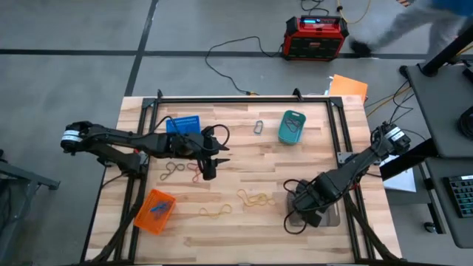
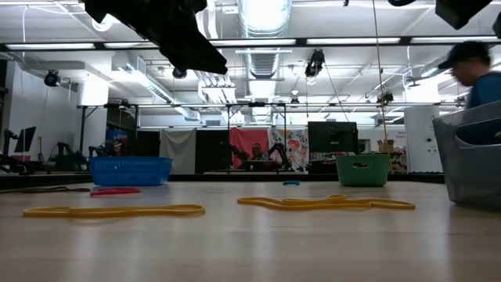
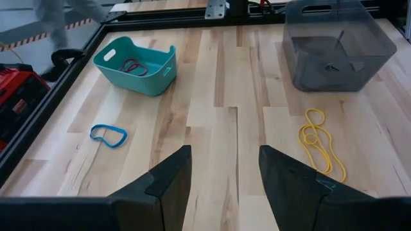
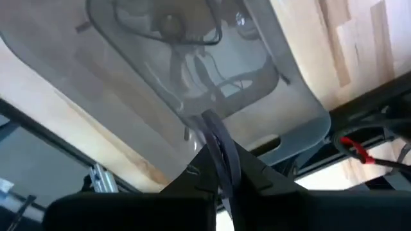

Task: Sort rubber bands into baskets
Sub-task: Put the top violet rubber band into black bin, then put the orange rubber band from the left blue bin into the right blue bin

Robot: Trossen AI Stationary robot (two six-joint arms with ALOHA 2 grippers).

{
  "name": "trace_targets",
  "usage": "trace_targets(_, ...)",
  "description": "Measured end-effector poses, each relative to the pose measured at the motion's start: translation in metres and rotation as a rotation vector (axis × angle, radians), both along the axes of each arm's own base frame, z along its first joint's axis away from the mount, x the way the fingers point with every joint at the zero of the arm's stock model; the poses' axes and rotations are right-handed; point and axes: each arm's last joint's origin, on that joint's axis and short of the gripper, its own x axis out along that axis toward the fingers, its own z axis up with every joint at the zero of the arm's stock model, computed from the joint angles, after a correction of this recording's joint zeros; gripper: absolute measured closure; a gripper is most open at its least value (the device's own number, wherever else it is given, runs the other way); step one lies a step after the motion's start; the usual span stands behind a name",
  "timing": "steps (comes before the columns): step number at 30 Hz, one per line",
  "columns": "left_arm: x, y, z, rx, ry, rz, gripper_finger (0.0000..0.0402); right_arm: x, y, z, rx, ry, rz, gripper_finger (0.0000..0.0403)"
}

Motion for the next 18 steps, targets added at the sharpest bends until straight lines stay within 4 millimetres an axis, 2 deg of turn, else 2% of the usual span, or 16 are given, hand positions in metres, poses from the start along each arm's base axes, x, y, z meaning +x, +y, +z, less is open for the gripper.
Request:
trace_targets(12,0.0,0.0,0.0,-0.001,0.001,0.0,0.0235,0.0,-0.004,-0.007,-0.093,-0.047,0.043,0.0297)
trace_targets(18,0.0,0.0,0.0,-0.005,0.0,0.002,0.0235,0.014,-0.005,-0.006,-0.27,-0.305,0.174,0.0273)
